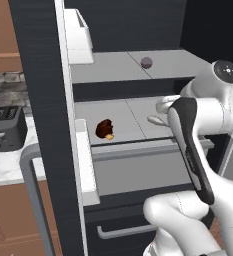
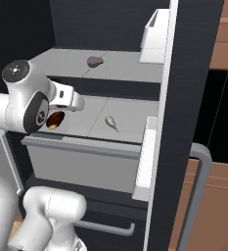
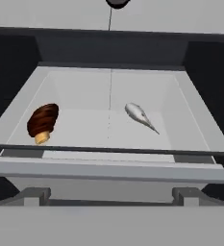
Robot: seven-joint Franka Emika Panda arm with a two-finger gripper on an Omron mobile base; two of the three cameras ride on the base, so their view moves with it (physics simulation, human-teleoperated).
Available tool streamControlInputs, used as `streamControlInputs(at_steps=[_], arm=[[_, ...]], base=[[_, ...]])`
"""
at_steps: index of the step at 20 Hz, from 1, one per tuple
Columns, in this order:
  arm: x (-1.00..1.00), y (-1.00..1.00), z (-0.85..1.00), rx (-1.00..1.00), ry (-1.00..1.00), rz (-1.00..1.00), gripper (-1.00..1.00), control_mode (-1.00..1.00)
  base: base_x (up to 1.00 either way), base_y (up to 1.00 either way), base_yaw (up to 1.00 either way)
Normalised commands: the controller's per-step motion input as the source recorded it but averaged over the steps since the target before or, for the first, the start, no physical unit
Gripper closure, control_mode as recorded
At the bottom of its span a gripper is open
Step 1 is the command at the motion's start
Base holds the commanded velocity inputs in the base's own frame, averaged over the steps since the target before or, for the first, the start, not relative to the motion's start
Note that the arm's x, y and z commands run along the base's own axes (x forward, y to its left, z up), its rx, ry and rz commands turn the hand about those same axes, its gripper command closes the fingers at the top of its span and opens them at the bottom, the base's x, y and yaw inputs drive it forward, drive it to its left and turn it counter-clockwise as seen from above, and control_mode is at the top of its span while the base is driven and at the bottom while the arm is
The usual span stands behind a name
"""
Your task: Gather the eggplant and potato from the fridge and place them on a tray on the dining counter. Then gather the fish and steak from the fridge and place them on the other tray.
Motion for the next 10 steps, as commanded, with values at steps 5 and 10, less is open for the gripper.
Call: streamControlInputs(at_steps=[5,10], arm=[[0.31,0.25,0.39,0.00,-0.03,0.02,-1.00,-1.00],[0.09,0.00,0.37,0.00,-0.04,-0.02,-1.00,-1.00]], base=[[0.00,0.00,0.00],[0.00,0.00,0.00]])
